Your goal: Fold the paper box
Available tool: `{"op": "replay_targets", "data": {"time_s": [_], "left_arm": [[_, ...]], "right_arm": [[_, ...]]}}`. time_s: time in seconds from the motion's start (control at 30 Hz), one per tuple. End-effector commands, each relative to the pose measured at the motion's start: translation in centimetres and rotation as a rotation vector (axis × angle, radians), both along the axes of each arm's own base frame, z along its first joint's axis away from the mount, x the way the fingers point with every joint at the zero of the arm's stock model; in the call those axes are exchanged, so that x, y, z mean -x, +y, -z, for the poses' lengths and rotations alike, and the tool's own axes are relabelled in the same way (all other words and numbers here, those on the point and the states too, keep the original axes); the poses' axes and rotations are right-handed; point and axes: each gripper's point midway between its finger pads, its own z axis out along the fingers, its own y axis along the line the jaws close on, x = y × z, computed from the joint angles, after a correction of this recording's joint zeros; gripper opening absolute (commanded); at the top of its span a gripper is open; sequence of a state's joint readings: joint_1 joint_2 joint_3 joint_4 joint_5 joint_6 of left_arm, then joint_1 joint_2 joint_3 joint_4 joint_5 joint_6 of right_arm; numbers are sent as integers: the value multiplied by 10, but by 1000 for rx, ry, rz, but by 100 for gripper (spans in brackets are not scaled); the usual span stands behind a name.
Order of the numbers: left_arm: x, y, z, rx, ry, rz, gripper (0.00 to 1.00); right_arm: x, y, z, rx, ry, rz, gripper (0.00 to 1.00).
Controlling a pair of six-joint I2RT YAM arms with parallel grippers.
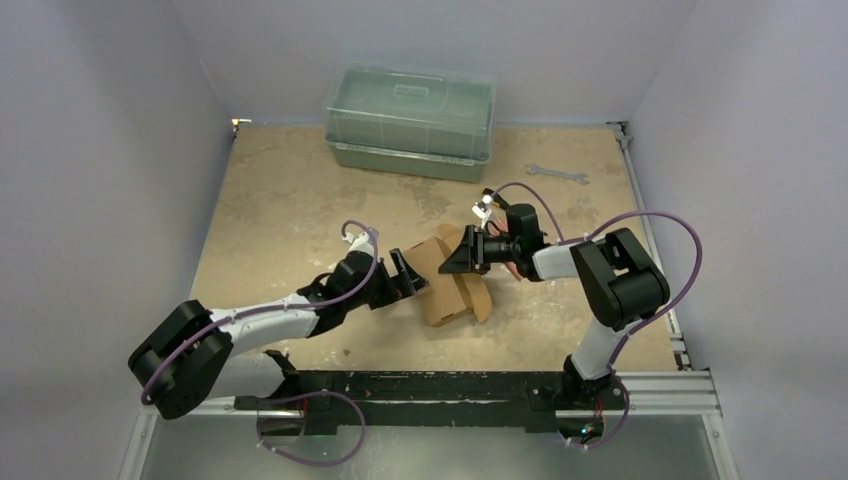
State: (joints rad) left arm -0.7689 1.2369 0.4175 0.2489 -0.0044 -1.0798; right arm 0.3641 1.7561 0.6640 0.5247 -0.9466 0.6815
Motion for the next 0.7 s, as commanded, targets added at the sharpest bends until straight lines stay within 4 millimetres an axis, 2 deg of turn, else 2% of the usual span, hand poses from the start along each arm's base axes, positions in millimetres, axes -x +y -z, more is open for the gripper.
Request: {"op": "replay_targets", "data": {"time_s": [0.0, 0.3, 0.67], "left_arm": [[-19, -17, -18, 36, -54, -18, 92], [-22, -26, -3, 2, -4, -13, 90], [-20, -22, 19, -74, 67, -17, 88]], "right_arm": [[-18, -1, 3, 33, -64, 35, 56], [-20, -2, 3, 48, -82, 27, 59], [-31, -12, 1, 96, -133, 52, 73]]}}
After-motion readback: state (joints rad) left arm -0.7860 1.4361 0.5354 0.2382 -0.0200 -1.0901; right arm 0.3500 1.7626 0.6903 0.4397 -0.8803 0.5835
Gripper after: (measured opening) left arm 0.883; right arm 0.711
